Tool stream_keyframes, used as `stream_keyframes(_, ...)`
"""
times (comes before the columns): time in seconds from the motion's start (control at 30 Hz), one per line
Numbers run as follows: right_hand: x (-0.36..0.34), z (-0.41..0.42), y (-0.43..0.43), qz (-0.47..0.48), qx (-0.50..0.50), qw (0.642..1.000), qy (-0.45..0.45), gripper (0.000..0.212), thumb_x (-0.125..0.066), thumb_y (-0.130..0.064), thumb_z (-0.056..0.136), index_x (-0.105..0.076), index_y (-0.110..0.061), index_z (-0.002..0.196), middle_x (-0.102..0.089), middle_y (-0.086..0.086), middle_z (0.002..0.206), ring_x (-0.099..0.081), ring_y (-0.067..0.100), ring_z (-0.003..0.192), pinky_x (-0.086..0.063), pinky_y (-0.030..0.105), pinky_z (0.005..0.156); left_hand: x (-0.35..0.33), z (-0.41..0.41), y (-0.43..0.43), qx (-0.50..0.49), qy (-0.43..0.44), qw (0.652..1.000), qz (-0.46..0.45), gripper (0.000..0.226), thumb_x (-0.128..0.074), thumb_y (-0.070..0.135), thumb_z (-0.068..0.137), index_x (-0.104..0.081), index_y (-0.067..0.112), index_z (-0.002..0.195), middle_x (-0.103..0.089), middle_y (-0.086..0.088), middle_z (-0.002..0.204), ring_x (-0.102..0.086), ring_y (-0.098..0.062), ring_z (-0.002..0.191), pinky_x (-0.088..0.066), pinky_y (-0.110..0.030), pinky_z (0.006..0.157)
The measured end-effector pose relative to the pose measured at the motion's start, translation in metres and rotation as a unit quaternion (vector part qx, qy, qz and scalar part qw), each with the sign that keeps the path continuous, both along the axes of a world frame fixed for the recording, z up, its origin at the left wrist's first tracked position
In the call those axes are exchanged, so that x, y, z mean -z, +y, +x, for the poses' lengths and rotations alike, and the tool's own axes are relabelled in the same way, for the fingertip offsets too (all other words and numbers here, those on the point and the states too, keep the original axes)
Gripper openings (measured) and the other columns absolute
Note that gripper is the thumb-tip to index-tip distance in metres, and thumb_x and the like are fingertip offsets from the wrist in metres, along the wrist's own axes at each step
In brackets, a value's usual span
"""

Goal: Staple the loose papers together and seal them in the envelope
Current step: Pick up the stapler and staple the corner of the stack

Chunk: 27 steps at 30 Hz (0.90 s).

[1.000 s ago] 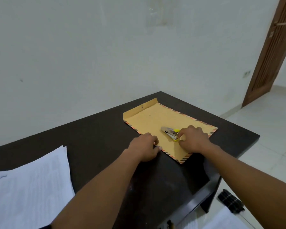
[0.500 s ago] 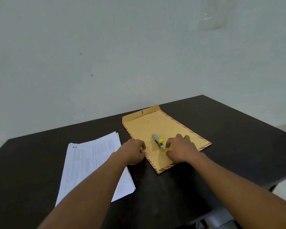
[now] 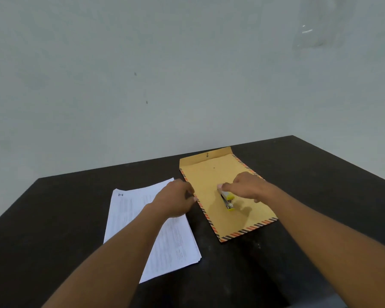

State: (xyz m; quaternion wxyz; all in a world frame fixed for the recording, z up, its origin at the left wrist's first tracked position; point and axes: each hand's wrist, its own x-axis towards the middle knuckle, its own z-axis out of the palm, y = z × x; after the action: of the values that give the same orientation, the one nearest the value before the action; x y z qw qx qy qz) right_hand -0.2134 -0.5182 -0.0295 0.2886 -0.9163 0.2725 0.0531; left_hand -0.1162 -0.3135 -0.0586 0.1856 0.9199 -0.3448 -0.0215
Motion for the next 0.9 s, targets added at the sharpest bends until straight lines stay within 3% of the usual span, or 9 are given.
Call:
stream_keyframes(0.1, 0.0, 0.017, 0.014, -0.051, 0.012, 0.999, -0.002, 0.067, -0.057, -0.056, 0.092, -0.048, -0.006, 0.136, -0.054, 0.013, 0.138, -0.057, 0.033, 0.117, -0.055, 0.042, 0.088, -0.003, 0.012, 0.036, -0.075, -0.006, 0.997, -0.026, 0.03, -0.064, 0.04, 0.094, -0.067, 0.023, 0.119, -0.056, 0.0, 0.136, -0.054, -0.021, 0.125, -0.043, -0.033, 0.1)
stream_keyframes(0.2, 0.012, 0.027, 0.026, -0.115, 0.017, 0.993, 0.015, 0.041, -0.058, -0.039, 0.093, -0.055, -0.009, 0.122, -0.058, 0.008, 0.105, -0.059, 0.027, 0.096, -0.05, 0.035, 0.073, 0.004, 0.025, 0.078, -0.145, -0.008, 0.989, -0.033, 0.029, -0.064, 0.039, 0.094, -0.067, 0.024, 0.119, -0.051, -0.001, 0.141, -0.048, -0.023, 0.13, -0.042, -0.037, 0.104)
stream_keyframes(0.3, 0.02, 0.034, 0.038, -0.151, 0.018, 0.988, 0.022, 0.026, -0.058, -0.035, 0.094, -0.052, -0.013, 0.107, -0.052, 0.002, 0.089, -0.057, 0.024, 0.089, -0.046, 0.034, 0.07, 0.011, 0.033, 0.114, -0.217, -0.014, 0.976, -0.029, 0.029, -0.064, 0.038, 0.094, -0.068, 0.025, 0.12, -0.046, -0.005, 0.144, -0.041, -0.028, 0.134, -0.041, -0.042, 0.106)
stream_keyframes(0.5, 0.024, 0.044, 0.061, -0.204, -0.03, 0.979, 0.006, 0.022, -0.062, -0.034, 0.093, -0.051, -0.017, 0.103, -0.047, -0.002, 0.078, -0.053, 0.017, 0.076, -0.042, 0.029, 0.061, 0.025, 0.043, 0.152, -0.277, 0.051, 0.959, 0.004, 0.031, -0.062, 0.048, 0.091, -0.067, 0.035, 0.119, -0.047, -0.01, 0.141, -0.045, -0.033, 0.129, -0.039, -0.045, 0.109)
stream_keyframes(0.67, 0.032, 0.054, 0.083, -0.179, -0.052, 0.982, -0.033, 0.036, -0.067, -0.036, 0.088, -0.05, -0.018, 0.115, -0.05, -0.002, 0.086, -0.055, 0.016, 0.078, -0.044, 0.028, 0.06, 0.029, 0.047, 0.158, -0.268, 0.085, 0.959, 0.025, 0.038, -0.065, 0.057, 0.085, -0.064, 0.04, 0.12, -0.054, 0.0, 0.143, -0.044, -0.029, 0.133, -0.036, -0.046, 0.11)
stream_keyframes(0.8, 0.042, 0.06, 0.098, -0.205, -0.066, 0.976, -0.017, 0.043, -0.064, -0.042, 0.086, -0.048, -0.021, 0.12, -0.06, 0.002, 0.108, -0.06, 0.022, 0.099, -0.049, 0.037, 0.083, 0.026, 0.046, 0.154, -0.279, 0.085, 0.956, 0.028, 0.048, -0.071, 0.056, 0.083, -0.062, 0.037, 0.125, -0.051, -0.001, 0.144, -0.041, -0.028, 0.132, -0.042, -0.046, 0.107)
stream_keyframes(0.9, 0.05, 0.063, 0.101, -0.206, -0.049, 0.977, -0.007, 0.049, -0.063, -0.046, 0.086, -0.047, -0.021, 0.125, -0.057, 0.004, 0.12, -0.055, 0.026, 0.113, -0.047, 0.041, 0.092, 0.027, 0.049, 0.151, -0.297, 0.098, 0.95, -0.016, 0.054, -0.081, 0.051, 0.075, -0.064, 0.03, 0.122, -0.054, -0.003, 0.139, -0.049, -0.026, 0.127, -0.048, -0.046, 0.104)
